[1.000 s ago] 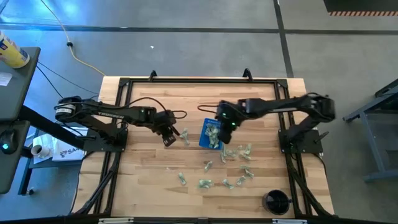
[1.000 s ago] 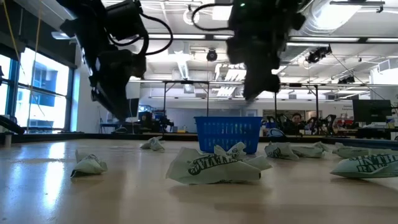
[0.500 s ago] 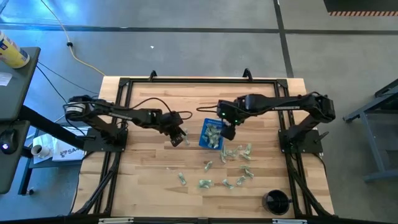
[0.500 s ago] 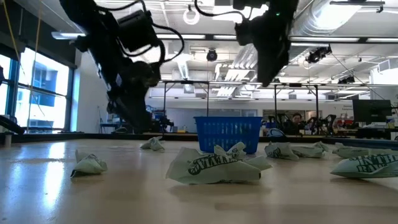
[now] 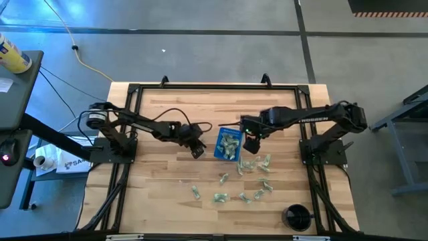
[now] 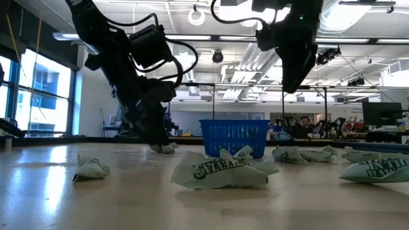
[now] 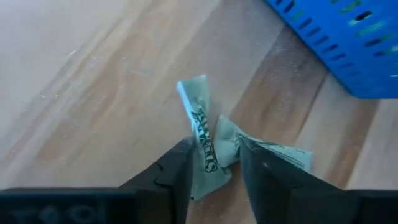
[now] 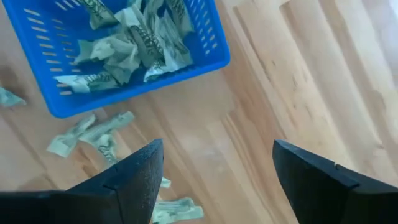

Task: Pick and place Stevia / Truvia into bins
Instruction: Put the stevia packet into the blue basket

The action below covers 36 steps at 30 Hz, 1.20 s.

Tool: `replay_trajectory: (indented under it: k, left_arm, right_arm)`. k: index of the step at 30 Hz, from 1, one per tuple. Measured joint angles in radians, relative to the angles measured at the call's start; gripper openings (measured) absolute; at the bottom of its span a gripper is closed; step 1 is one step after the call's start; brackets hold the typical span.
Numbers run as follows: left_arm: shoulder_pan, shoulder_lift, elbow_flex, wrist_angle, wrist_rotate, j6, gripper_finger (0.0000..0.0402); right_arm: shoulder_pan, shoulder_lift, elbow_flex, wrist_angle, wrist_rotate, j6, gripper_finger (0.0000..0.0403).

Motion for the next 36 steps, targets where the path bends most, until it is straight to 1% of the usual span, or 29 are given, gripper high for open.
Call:
replay_trajectory:
  k: [3, 5, 8, 9, 13, 16, 19, 21, 24, 28, 29, 31, 36]
  left_arm:
    - [0.0, 0.004, 0.003, 0.003, -0.047, 0.016, 0.0123]
    - [0.002, 0.004, 0.021, -0.006, -0.078, 0.038, 0.0088]
    - [0.003, 0.001, 0.065, -0.049, -0.079, 0.073, 0.0035]
    - [0.003, 0.0, 0.093, -0.069, -0.07, 0.081, 0.0027]
    - [0.003, -0.022, 0.25, -0.203, -0.054, 0.107, 0.0029]
    - [0.003, -0.02, 0.373, -0.349, -0.034, 0.159, 0.0046]
    - [0.003, -0.023, 0.466, -0.394, -0.025, 0.207, 0.0043]
    - [0.003, -0.024, 0.483, -0.44, -0.042, 0.238, 0.0029]
    - [0.01, -0.022, 0.462, -0.546, -0.063, 0.269, 0.0028]
    - [0.016, -0.022, 0.384, -0.635, -0.024, 0.244, 0.0028]
    - [0.016, -0.021, 0.367, -0.635, -0.013, 0.236, 0.0032]
    - [0.015, -0.021, 0.355, -0.637, 0.014, 0.225, 0.0057]
    - [0.015, -0.021, 0.371, -0.649, 0.051, 0.176, 0.0177]
  right_arm:
    - [0.027, -0.004, 0.0, -0.005, 0.033, -0.018, 0.0289]
    - [0.045, -0.011, 0.0, -0.013, 0.051, -0.024, 0.0288]
    - [0.063, -0.026, 0.0, -0.034, 0.061, -0.025, 0.0284]
    - [0.067, -0.032, 0.0, -0.041, 0.066, -0.022, 0.0282]
    - [0.084, -0.067, -0.001, -0.069, 0.094, 0.002, 0.0273]
    - [0.091, -0.096, 0.0, -0.094, 0.118, 0.029, 0.0266]
    - [0.099, -0.129, 0.0, -0.122, 0.145, 0.053, 0.0261]
    - [0.105, -0.153, 0.0, -0.14, 0.164, 0.068, 0.0259]
    - [0.115, -0.177, 0.0, -0.151, 0.189, 0.089, 0.0259]
    - [0.128, -0.192, 0.0, -0.152, 0.206, 0.097, 0.0259]
    - [0.131, -0.191, 0.0, -0.152, 0.21, 0.097, 0.0259]
    - [0.134, -0.191, 0.0, -0.152, 0.21, 0.088, 0.0259]
    - [0.134, -0.189, 0.0, -0.152, 0.209, 0.08, 0.0259]
